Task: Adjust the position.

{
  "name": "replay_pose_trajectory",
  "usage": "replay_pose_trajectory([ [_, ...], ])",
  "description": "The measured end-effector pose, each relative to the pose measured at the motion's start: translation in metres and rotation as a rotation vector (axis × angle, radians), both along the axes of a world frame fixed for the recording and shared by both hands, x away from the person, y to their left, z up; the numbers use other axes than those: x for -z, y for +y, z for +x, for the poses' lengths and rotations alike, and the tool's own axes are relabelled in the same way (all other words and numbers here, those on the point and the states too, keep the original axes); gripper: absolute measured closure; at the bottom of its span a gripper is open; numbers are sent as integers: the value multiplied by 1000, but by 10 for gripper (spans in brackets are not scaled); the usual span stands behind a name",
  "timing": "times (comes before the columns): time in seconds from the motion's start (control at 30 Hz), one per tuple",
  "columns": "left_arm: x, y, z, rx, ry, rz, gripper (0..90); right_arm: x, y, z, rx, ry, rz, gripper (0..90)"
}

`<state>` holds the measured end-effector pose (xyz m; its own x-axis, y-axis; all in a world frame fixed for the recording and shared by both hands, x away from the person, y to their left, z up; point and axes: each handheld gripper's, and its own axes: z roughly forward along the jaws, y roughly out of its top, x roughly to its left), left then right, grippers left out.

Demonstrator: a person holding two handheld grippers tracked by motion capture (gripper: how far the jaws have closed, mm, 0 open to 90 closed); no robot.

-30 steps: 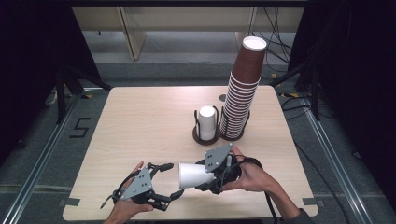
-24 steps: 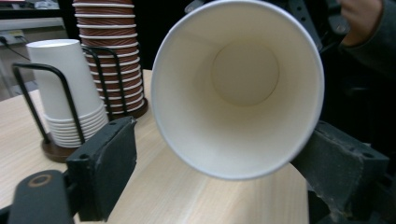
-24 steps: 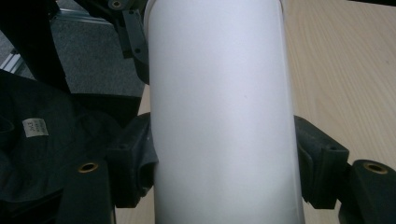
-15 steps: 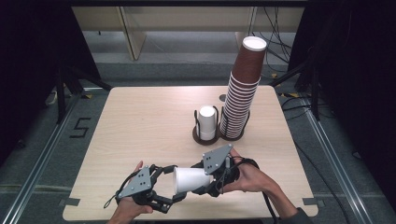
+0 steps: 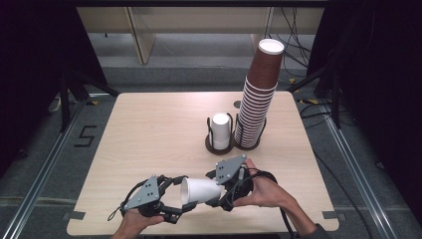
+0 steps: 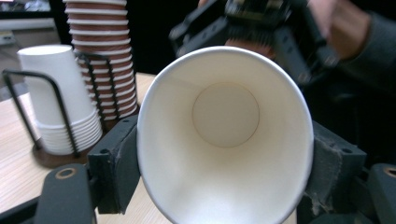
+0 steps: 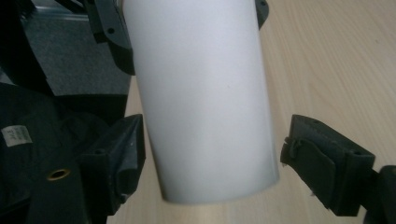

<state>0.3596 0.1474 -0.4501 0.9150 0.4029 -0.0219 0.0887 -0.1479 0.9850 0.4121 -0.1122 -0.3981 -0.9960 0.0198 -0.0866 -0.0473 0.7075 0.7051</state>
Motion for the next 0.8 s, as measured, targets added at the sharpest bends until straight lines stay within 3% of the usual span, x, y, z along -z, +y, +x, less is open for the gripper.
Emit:
replay_pose_trajectory([
  [0.03,0,-1,0,-5,2,5,231,-3,-2,-1,11,-35,-11,201],
  [0.2,-1,-6,-2,-28,3,60,232,-6,3,-13,24,-83,-54,202],
  [0.23,-2,-6,-3,-36,6,88,232,-6,5,-15,28,-95,-69,209],
  [0.3,-2,-9,-5,-41,13,94,232,-4,9,-17,26,-119,-98,224],
  [0.53,-6,-11,-7,-37,4,96,230,7,16,-17,-4,-116,-134,306],
  [0.6,-7,-11,-8,-40,10,65,216,9,16,-17,-6,-88,-126,322],
  [0.67,-7,-11,-8,-45,6,-9,194,10,15,-13,-44,-69,-85,326],
  [0.73,-6,-10,-7,-51,31,-79,149,11,12,-8,-45,-28,-19,327],
  [0.8,-4,-10,-7,-67,42,-117,132,13,10,-5,-45,47,74,329],
])
